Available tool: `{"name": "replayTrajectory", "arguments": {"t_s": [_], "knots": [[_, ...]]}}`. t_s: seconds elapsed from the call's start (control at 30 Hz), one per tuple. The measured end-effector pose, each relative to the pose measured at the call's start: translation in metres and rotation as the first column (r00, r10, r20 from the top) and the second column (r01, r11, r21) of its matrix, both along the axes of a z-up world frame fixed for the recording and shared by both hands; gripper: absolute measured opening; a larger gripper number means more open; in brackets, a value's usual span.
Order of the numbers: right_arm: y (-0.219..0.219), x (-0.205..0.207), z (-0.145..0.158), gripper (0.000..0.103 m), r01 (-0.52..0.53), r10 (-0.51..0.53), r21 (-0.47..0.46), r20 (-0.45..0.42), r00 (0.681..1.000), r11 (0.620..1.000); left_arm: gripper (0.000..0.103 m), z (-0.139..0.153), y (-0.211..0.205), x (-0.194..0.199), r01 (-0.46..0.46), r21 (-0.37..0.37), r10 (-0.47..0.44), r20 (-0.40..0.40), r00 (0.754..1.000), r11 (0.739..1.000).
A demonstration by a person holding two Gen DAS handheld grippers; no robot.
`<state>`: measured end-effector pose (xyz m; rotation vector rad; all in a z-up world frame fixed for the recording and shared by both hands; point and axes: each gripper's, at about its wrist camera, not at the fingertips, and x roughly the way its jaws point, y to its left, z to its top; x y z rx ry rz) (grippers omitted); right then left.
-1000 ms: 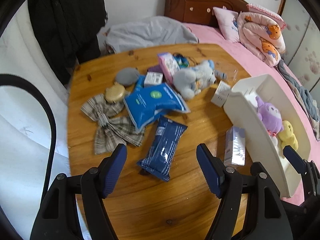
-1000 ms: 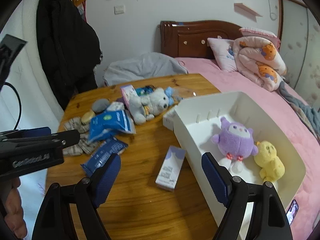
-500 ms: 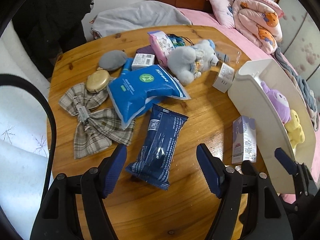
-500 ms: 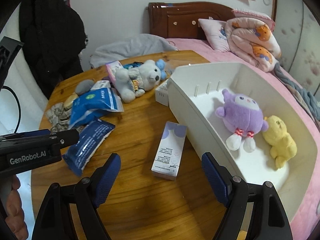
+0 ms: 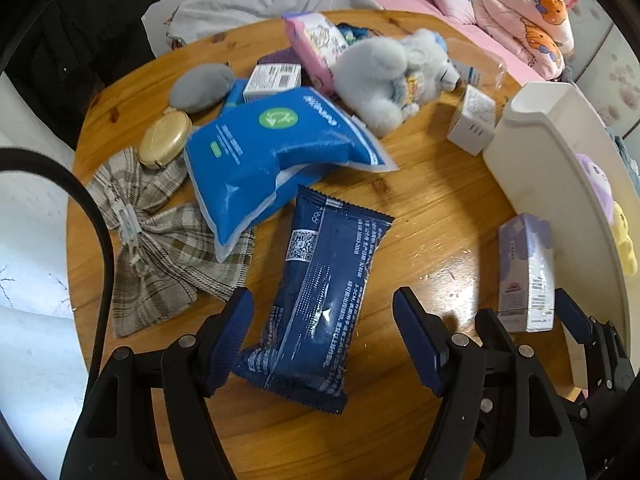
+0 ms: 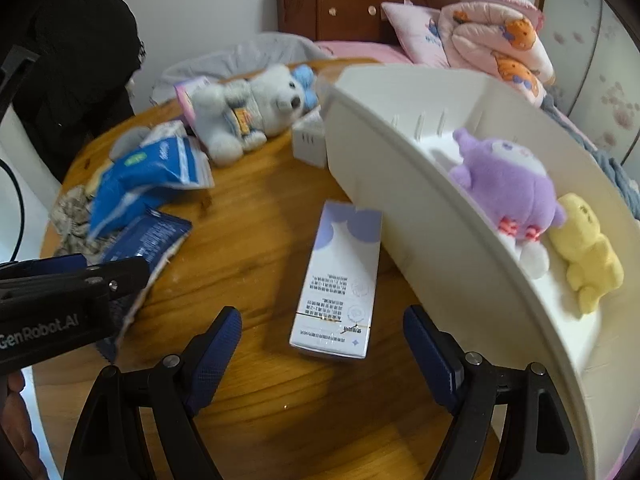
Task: Organize objects
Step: 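Grasp the dark blue snack packet with the left tool while the right tool grasps the white box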
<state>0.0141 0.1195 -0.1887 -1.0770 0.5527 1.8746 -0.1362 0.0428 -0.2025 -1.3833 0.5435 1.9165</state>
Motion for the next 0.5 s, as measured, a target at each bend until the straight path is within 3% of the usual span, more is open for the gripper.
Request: {"name": "replayTrajectory", "arguments": {"t_s": [0.17,0.3,0.5], "knots": [[0.002,-0.006,-0.011,0.084,0.001,-0.001,0.011,0.018,1.000,1.000,0.074,-0.009,0.000,-0.001,-0.012,-0.010,0.012,0.018,1.000,1.000],[0.002,-0.008,-0.017,0.084,-0.002,0.002,0.006,0.009,1.000,1.000,0.060,-0.014,0.001,-0.001,-0.023,-0.021,0.024,0.033,0.999,0.999],[0.002,-0.005,-0.018,0.082,-0.014,0.014,0.001,-0.009,1.000,1.000,0.051,-0.019,0.002,0.004,-0.035,-0.026,0.035,0.006,0.999,0.999]]}}
